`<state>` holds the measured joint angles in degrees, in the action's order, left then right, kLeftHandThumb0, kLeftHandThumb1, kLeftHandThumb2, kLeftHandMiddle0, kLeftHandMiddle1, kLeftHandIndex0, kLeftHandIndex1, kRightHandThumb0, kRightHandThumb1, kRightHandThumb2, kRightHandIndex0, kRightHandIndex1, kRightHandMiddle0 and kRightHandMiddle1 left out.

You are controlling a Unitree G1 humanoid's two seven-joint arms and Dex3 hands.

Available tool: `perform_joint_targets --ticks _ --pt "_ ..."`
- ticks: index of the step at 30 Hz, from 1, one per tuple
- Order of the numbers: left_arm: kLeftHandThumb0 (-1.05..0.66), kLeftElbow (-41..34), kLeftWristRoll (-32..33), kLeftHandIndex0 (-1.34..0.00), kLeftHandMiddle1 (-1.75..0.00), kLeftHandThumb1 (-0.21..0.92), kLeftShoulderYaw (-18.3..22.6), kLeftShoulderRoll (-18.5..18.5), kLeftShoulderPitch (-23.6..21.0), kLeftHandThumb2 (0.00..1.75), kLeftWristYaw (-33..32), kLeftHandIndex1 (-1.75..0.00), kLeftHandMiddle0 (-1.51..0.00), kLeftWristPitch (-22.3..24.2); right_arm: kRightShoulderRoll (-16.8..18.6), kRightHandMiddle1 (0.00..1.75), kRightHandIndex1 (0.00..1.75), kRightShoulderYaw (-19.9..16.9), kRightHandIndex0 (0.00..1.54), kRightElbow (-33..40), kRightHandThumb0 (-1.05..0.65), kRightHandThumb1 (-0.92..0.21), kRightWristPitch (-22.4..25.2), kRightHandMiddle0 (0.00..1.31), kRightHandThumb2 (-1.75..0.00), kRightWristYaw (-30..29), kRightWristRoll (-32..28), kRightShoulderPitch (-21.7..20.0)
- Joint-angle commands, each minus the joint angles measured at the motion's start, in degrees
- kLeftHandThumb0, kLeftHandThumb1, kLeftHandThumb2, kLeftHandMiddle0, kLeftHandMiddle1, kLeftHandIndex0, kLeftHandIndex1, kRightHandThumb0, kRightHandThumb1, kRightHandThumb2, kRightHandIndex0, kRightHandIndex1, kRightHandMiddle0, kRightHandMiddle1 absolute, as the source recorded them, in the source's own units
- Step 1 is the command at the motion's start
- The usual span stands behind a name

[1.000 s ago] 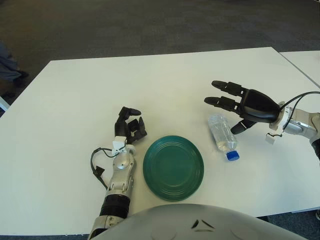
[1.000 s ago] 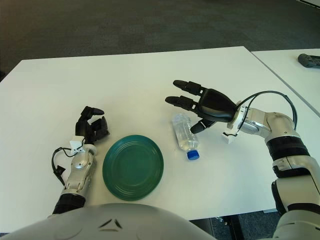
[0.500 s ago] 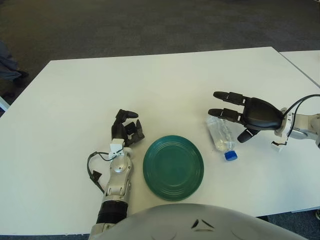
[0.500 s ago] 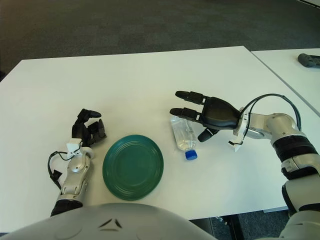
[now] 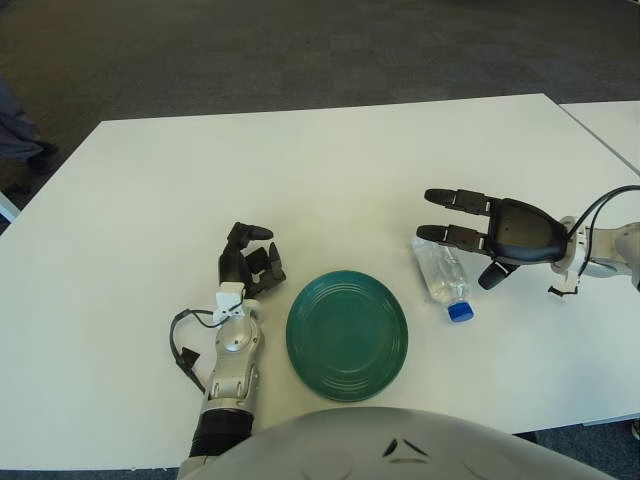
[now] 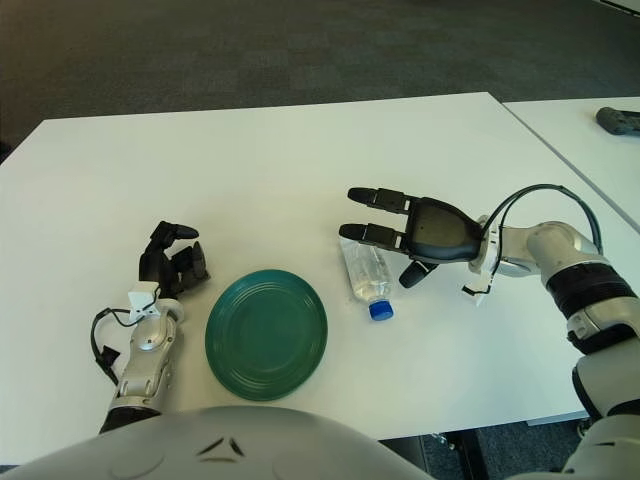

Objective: Put the bottle into the plate.

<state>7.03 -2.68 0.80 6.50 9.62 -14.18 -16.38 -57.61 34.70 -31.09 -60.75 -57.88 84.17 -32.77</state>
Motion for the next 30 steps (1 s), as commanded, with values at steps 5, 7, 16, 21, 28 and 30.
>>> perform_joint_targets --ticks 5,7,16,21,28,30 --pt "-0.48 -0.6 0.06 -0.61 -1.75 0.33 0.37 0.2 0.94 1.3 0.44 -1.75 -1.19 1.12 -1.79 0.17 0.0 5.92 0.1 -0.93 -0.97 -0.92 5.16 0.0 -0.76 -8.88 6.36 -4.73" --pt "-0.48 -0.88 0.15 -0.61 -1.75 0.33 0.37 0.23 1.13 1.3 0.61 -1.75 -1.19 1.21 -2.0 0.17 0.0 7.5 0.09 -0.91 -0.96 -0.92 6.45 0.0 -0.76 -11.3 7.93 -5.55" --pt "-0.48 -1.72 -0.64 -0.61 -1.75 0.33 0.05 0.71 1.85 1.3 0.04 -1.75 -1.19 1.09 -2.32 0.13 0.0 14.32 0.06 -0.97 -0.93 -0.92 10.56 0.0 -0.73 -20.91 13.4 -9.86" --pt "-0.48 -2.03 -1.26 -0.61 -1.75 0.33 -0.28 0.84 2.05 1.3 -0.38 -1.75 -1.2 1.48 -2.36 0.11 0.0 18.15 0.05 -1.28 -0.92 -0.92 10.76 0.0 -0.71 -23.49 15.67 -12.38" --pt "-0.48 -2.86 -1.54 -0.61 -1.75 0.33 -1.04 1.2 2.63 1.3 -0.49 -1.75 -1.2 1.9 -2.43 0.06 0.0 22.36 0.03 -1.32 -0.89 -0.92 10.65 0.0 -0.65 -24.44 17.46 -14.99" --pt "-0.48 -2.95 -1.4 -0.61 -1.75 0.33 -1.25 1.22 2.81 1.3 -0.32 -1.75 -1.19 1.65 -1.98 0.03 0.0 23.33 0.02 -1.57 -0.87 -0.92 10.75 0.0 -0.65 -24.36 17.66 -15.78"
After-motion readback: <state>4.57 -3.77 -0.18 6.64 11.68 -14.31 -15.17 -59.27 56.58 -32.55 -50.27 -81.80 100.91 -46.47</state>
